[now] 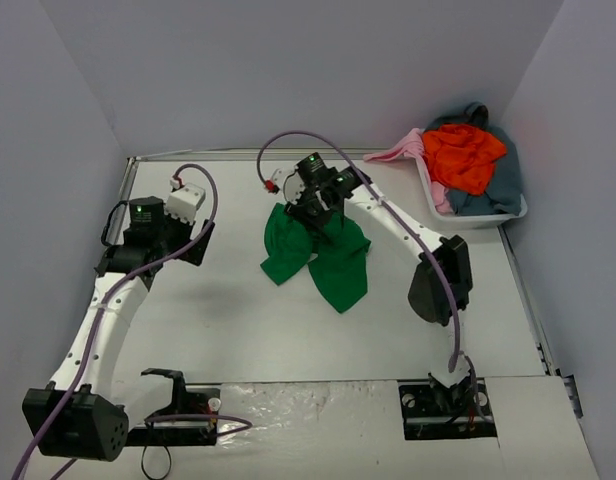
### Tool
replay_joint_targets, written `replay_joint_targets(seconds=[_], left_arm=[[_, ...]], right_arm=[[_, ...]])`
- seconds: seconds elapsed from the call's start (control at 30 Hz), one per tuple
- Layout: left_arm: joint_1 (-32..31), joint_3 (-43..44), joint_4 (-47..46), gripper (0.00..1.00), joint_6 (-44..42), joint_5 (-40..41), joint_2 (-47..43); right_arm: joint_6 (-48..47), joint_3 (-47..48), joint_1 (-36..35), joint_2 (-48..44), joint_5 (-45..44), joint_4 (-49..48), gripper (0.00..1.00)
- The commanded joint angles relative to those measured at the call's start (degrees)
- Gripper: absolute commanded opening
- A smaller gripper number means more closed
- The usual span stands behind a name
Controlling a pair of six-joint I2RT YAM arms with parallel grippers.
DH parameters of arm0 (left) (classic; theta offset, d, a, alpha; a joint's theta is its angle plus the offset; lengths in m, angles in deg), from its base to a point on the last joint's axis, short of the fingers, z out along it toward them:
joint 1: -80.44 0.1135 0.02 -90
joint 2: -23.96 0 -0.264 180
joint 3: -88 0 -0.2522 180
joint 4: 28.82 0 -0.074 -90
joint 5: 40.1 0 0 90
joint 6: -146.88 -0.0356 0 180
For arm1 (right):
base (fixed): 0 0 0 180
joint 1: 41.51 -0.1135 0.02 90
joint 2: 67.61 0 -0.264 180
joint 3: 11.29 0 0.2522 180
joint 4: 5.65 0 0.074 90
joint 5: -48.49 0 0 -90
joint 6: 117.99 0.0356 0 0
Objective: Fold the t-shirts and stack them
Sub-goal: Flatten out the tshirt
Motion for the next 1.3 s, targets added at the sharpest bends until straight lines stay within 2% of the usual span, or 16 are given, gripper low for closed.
replay_joint_targets(seconds=[0.0,0.03,0.07,0.17,0.23,0.33,0.37,0.4,0.47,0.7,0.97,1.2,1.27], left_arm=[[-2.7,2.9,4.5,0.98,-3.0,-8.3,-1.0],[-5.3,2.2,4.9,1.0,-4.6,-8.9,-1.2],[-7.0,1.8,5.0,0.94,-5.1,-8.3,-1.2],[-11.7,0.8,5.6,0.93,-6.0,-7.6,-0.5],[-12.7,0.4,5.5,0.92,-6.0,-8.2,0.4],[-18.1,0.2,4.9,0.77,-5.9,-7.0,2.5],[-19.6,0.1,4.0,0.69,-5.9,-4.4,3.2],[-21.2,-0.1,3.5,0.68,-6.1,-3.1,4.8],[-25.3,-1.0,1.5,0.68,-6.3,1.0,7.8],[-33.1,-3.9,-7.3,0.68,-4.6,7.5,15.2],[-37.2,-4.8,-15.7,0.68,-4.4,18.6,21.9],[-40.9,-3.7,-16.6,0.67,-4.2,20.2,27.0],[-41.1,-2.3,-15.5,0.6,-3.6,18.9,28.7]], right_arm=[[0.9,-7.6,4.3,-9.0,-5.6,1.4,0.41],[1.1,-9.3,6.9,-10.1,-5.9,1.3,0.41],[1.7,-11.0,8.2,-11.0,-5.9,1.2,0.41],[2.2,-16.5,12.6,-14.9,-5.9,0.7,0.41],[2.6,-20.2,14.5,-17.5,-5.9,-0.2,0.41],[3.7,-23.6,18.2,-20.3,-5.9,-1.3,0.41],[4.0,-24.3,18.9,-20.6,-5.7,-1.5,0.41],[4.8,-24.9,19.5,-20.8,-4.9,-2.0,0.41],[5.5,-27.0,20.5,-21.4,-4.2,-2.9,0.41],[6.4,-30.3,23.1,-21.4,-3.5,-4.3,0.41],[6.4,-30.2,23.6,-20.7,-3.4,-4.3,0.4],[6.4,-30.1,24.0,-18.8,-2.9,-4.5,0.4],[6.4,-30.2,23.9,-18.4,-3.1,-4.6,0.4]])
